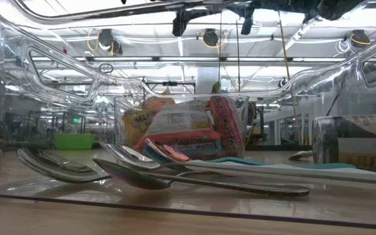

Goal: Pick & Place Food Item
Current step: Put the violet seasoning bottle into the top transparent bin

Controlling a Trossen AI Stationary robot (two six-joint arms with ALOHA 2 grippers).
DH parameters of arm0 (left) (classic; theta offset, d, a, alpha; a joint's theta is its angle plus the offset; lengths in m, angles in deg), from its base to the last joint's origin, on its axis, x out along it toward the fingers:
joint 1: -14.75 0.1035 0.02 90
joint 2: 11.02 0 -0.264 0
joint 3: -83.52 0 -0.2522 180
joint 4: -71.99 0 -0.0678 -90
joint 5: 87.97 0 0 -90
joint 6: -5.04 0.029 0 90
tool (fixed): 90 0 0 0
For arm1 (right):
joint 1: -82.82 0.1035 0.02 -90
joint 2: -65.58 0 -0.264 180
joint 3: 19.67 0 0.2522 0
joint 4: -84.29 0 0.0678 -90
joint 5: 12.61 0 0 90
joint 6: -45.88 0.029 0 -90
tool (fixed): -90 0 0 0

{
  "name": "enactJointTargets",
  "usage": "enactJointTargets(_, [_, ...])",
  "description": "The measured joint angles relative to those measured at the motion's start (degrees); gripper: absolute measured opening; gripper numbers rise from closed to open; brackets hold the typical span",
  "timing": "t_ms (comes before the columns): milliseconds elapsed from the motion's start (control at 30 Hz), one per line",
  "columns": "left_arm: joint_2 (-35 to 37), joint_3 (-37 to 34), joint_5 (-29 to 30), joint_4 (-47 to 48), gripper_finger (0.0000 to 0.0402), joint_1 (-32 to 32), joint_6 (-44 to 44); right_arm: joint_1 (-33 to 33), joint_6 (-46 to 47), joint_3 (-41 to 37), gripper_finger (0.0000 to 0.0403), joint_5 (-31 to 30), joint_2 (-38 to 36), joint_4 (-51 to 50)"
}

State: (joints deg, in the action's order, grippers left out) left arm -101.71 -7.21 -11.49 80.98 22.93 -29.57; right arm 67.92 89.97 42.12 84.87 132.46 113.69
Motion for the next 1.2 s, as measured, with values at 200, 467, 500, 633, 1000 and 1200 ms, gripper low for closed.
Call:
enactJointTargets(200, [0.00, 0.02, 0.00, 0.10, 0.0201, 0.00, 1.02, -0.02, -0.52, -0.02, 0.0194, 0.01, 0.06, 0.16])
enactJointTargets(467, [0.00, 0.00, -1.25, 0.62, 0.0194, 0.09, 6.60, 0.03, -0.95, 0.00, 0.0258, 0.20, -0.03, 0.95])
enactJointTargets(500, [0.00, 0.00, -1.92, 0.76, 0.0194, 0.11, 7.31, -0.07, -0.85, 0.02, 0.0272, 0.29, -0.09, 1.15])
enactJointTargets(633, [0.00, 0.00, -6.55, 0.65, 0.0190, 0.04, 8.61, -1.67, -1.26, 0.02, 0.0310, 5.75, 0.01, 3.08])
enactJointTargets(1000, [-0.02, 0.00, -15.64, 7.19, 0.0193, 0.15, 8.65, -5.00, 0.18, 5.23, 0.0312, 25.38, -0.29, -8.64])
enactJointTargets(1200, [-0.04, 0.00, -16.39, 9.82, 0.0194, 0.17, 8.90, -5.00, -10.49, 12.73, 0.0312, 27.19, -0.23, -31.67])
